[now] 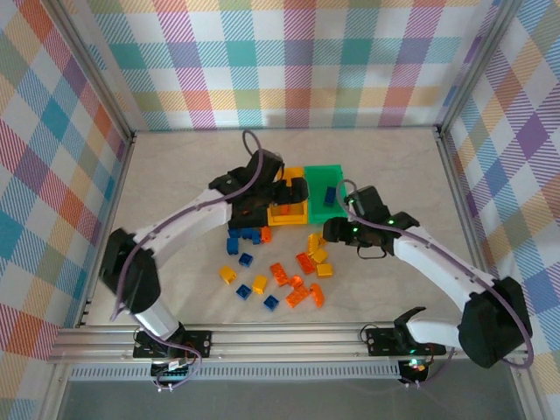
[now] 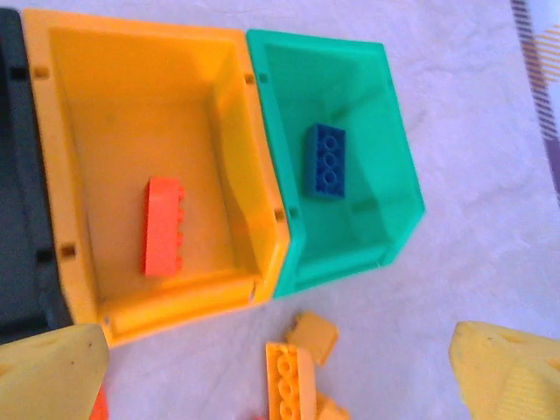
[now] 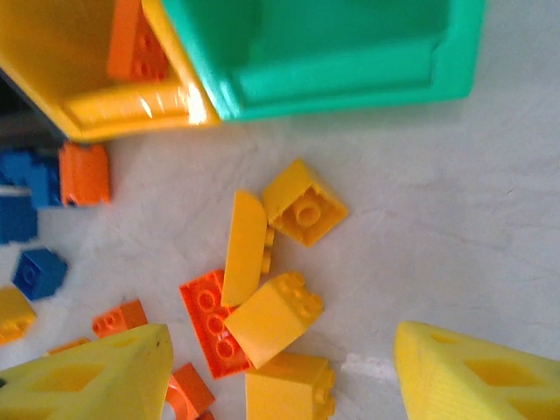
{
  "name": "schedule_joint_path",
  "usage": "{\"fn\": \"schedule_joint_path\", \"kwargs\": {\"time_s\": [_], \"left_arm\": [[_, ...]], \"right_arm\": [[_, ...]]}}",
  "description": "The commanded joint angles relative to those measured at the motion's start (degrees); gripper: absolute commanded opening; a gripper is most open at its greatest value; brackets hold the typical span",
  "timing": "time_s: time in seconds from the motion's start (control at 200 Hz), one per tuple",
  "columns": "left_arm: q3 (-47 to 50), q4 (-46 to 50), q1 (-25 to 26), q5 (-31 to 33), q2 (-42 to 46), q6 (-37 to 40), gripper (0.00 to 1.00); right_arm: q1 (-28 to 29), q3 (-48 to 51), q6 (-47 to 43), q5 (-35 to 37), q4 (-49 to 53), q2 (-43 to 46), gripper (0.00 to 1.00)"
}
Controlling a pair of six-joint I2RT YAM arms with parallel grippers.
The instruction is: Sort the legos into containers by color
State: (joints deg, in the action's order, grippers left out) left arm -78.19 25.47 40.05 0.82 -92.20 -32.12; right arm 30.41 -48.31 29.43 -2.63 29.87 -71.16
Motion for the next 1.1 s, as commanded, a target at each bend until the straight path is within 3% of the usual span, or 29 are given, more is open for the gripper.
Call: {"fn": "schedule_joint_path", "kwargs": {"time_s": [0.0, 0.245, 0.57, 0.87, 1.095], "left_arm": [[8.59, -2.06, 0.29, -1.13, 6.36, -1.09, 1.00], [23.84, -1.78, 0.08, 2.35, 21.06, -2.42, 1.00], [32.03, -1.90, -4.16, 0.62, 27.00, -5.95, 1.00], [33.79, -1.04, -7.58, -0.97, 28.61, -7.03, 1.00], [34.73, -1.04, -9.01, -1.52, 29.46, -7.34, 1.00]], "right_arm": [[3.59, 0.25, -0.84, -0.10, 1.33, -3.02, 0.69], [8.21, -0.20, -2.14, 1.76, 0.25, -12.16, 0.71], [9.40, -3.46, -7.03, 4.34, -0.97, -19.19, 0.74], [9.50, -5.21, -8.60, 1.88, -0.47, -22.41, 0.65], [9.63, -4.51, -8.42, 1.49, -1.00, -21.82, 0.49]]}}
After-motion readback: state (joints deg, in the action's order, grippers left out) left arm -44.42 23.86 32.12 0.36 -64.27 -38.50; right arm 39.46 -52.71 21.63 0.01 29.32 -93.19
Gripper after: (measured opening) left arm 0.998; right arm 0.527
